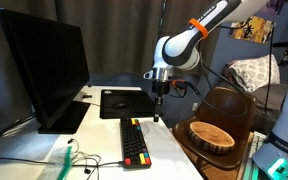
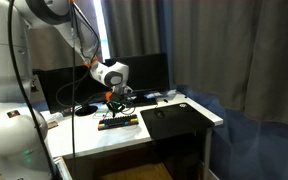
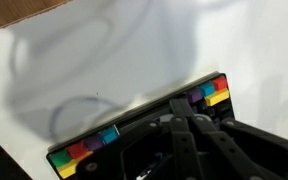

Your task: Press a key on the keyboard

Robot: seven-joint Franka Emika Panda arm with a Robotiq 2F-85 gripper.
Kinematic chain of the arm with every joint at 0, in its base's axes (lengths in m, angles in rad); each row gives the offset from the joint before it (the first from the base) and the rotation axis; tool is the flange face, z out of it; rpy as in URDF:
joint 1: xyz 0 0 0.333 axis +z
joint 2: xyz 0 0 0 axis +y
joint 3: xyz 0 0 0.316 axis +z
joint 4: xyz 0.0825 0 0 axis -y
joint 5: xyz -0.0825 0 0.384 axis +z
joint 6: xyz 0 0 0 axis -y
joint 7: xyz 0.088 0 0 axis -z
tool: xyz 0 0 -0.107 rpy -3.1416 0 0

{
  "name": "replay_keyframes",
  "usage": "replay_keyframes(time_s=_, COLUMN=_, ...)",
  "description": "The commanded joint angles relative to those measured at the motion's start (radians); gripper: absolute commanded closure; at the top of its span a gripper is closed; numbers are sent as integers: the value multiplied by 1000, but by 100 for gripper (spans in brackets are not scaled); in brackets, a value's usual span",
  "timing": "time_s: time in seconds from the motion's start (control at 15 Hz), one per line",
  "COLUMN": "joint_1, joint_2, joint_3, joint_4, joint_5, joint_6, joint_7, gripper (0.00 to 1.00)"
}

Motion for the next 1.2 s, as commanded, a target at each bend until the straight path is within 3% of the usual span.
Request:
replay_keyframes(time_s=0.0, joint_1=-23, joint_2=23, joint_3=20, joint_4=16, joint_5=-23, joint_6=7, joint_7=2, gripper=100)
replay_keyframes(time_s=1.13, joint_1=-93, joint_2=231, joint_3=69, joint_4=134, joint_5=-83, joint_6=189, joint_7=-3, gripper=100)
